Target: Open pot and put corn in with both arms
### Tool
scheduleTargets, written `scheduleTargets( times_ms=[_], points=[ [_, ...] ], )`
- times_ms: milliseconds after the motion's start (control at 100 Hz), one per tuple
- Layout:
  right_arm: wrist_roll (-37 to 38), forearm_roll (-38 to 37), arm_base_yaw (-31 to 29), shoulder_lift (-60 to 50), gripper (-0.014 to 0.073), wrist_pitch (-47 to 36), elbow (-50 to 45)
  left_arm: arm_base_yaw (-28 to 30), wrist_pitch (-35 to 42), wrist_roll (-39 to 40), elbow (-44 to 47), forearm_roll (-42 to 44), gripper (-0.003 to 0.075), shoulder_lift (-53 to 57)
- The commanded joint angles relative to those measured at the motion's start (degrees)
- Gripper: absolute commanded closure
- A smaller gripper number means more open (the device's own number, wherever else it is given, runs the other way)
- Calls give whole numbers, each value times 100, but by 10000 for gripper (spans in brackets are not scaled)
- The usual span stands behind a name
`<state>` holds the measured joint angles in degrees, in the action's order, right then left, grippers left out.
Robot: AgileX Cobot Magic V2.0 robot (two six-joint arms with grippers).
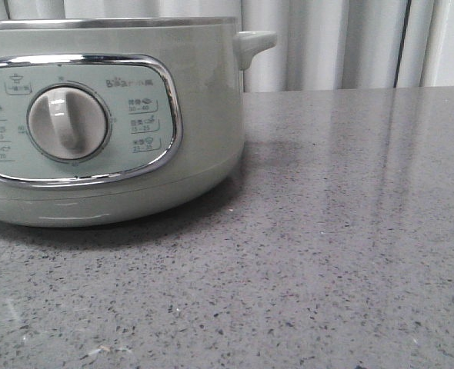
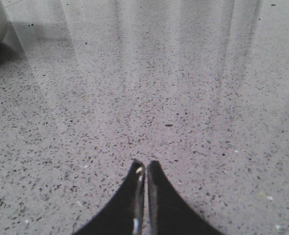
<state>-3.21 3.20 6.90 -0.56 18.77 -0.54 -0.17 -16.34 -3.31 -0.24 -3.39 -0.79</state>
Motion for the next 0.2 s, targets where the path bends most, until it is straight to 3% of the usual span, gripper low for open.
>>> scheduleTargets(
  times_ms=[0, 190],
  points=[
    [-39, 58, -43, -127, 638, -116, -109, -1, 430, 50, 157, -14, 741, -50],
    [-39, 58, -43, -127, 637, -116, -109, -1, 430, 50, 157, -14, 741, -50]
  ],
)
